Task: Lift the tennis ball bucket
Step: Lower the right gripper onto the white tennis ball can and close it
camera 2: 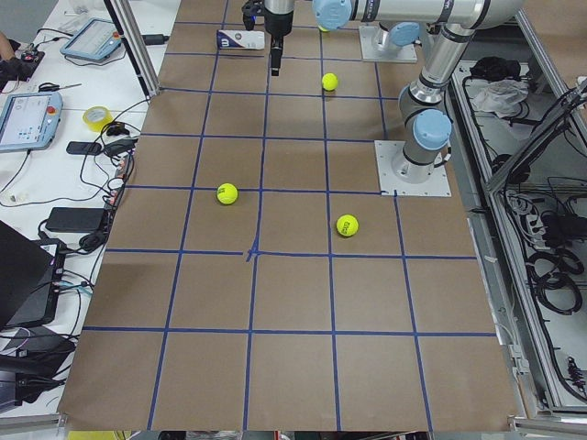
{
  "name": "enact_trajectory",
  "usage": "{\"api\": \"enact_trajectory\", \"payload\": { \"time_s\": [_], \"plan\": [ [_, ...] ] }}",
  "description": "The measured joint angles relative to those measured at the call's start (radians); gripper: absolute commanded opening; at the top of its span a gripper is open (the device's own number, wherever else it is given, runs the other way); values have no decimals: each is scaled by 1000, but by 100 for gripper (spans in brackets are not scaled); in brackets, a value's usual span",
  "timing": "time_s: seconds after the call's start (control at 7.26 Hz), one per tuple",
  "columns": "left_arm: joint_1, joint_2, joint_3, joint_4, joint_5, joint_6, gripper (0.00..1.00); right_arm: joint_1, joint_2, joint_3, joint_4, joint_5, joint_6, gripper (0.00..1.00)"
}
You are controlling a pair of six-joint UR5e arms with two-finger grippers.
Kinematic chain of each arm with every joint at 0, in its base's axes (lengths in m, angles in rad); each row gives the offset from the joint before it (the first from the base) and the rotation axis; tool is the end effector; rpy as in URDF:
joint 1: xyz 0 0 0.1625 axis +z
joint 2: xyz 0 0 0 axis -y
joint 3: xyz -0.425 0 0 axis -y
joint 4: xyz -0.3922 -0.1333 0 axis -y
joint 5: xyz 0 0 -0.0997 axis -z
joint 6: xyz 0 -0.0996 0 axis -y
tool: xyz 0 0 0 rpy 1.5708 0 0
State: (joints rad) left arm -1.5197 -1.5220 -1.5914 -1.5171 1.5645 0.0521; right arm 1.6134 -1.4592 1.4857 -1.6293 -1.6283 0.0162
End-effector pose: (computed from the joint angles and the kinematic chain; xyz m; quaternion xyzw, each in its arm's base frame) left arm -0.1093 -0.4850 0.5069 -0.0006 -0.9992 0.0410 0.0010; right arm 0.1506 -0.5363 0.4783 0.0127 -0.9994 0.0168 0.0283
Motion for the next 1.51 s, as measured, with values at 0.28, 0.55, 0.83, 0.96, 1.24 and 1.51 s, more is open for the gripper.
{"api": "enact_trajectory", "payload": {
  "time_s": [0.28,0.55,0.83,0.96,1.24,1.51],
  "plan": [
    [1,0,1,0,0,0,100,-69,49,1,-3,3,-39,100],
    [1,1,0,0,-3,0,100,-114,139,0,-89,4,-56,100],
    [0,1,0,0,-3,0,100,-121,271,-2,-225,18,-57,100],
    [0,1,-1,0,-4,0,100,-122,328,-3,-280,27,-57,100],
    [-1,0,-2,-2,-5,0,100,-122,416,-9,-367,32,-59,100],
    [-1,0,-3,-5,-4,0,100,-122,492,-11,-455,33,-67,100]
  ]
}}
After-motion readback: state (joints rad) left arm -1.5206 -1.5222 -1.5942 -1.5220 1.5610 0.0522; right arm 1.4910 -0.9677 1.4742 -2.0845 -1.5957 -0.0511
